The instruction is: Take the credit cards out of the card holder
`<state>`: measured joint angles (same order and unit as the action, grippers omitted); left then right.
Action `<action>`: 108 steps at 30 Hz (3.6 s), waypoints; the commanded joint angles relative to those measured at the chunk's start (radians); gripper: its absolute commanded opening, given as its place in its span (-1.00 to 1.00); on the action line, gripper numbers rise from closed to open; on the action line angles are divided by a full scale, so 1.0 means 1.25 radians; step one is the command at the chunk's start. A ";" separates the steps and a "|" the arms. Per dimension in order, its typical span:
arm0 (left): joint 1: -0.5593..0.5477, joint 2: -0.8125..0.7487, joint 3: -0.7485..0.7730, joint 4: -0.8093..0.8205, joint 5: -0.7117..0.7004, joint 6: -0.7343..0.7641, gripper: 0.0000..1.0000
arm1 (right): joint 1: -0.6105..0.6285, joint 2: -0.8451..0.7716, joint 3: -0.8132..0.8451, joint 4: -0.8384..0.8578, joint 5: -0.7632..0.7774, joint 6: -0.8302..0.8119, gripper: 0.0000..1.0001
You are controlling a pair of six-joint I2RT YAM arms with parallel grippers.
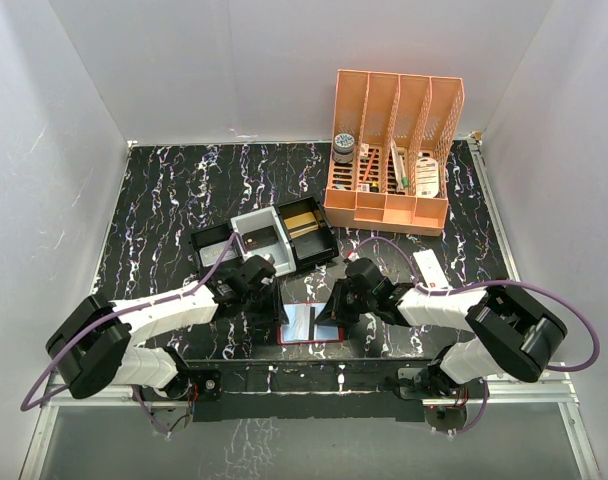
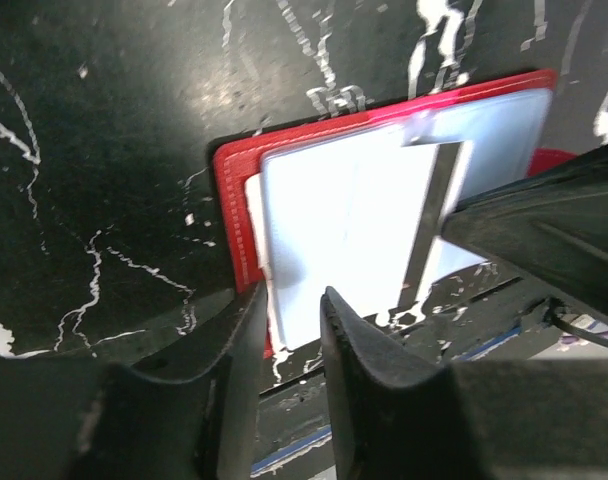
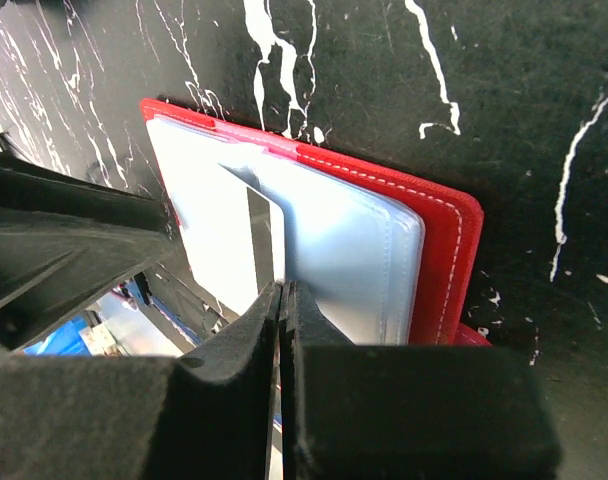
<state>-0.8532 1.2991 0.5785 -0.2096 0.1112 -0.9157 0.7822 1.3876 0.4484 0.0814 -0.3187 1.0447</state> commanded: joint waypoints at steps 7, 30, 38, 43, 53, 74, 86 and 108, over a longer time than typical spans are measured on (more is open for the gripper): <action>-0.001 0.008 0.059 0.066 0.071 0.046 -0.27 | -0.012 -0.001 -0.013 0.058 -0.013 0.022 -1.00; -0.002 0.020 0.013 0.043 0.045 0.061 -0.15 | -0.014 -0.073 -0.021 0.069 0.019 0.024 -0.10; -0.001 -0.061 0.075 -0.122 -0.065 0.112 0.27 | -0.013 -0.113 -0.051 0.069 0.055 0.056 0.07; 0.022 -0.067 0.094 -0.172 -0.122 0.128 0.41 | -0.014 -0.134 -0.061 0.064 0.053 0.058 0.11; 0.170 -0.069 0.096 -0.179 -0.156 0.179 0.46 | -0.014 -0.124 -0.045 0.069 0.034 0.050 0.16; 0.243 -0.003 0.125 -0.153 -0.268 0.281 0.47 | -0.014 -0.111 -0.040 0.076 0.012 0.050 0.18; 0.248 -0.126 0.143 -0.196 -0.049 0.282 0.48 | -0.013 -0.089 -0.035 0.116 -0.011 0.055 0.16; 0.130 -0.018 0.025 0.051 0.206 0.142 -0.36 | -0.012 -0.003 -0.121 0.256 -0.016 0.122 -0.26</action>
<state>-0.6540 1.2392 0.5697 -0.1047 0.4320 -0.7303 0.7700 1.3640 0.3161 0.3344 -0.3519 1.1812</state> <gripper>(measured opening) 0.347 0.373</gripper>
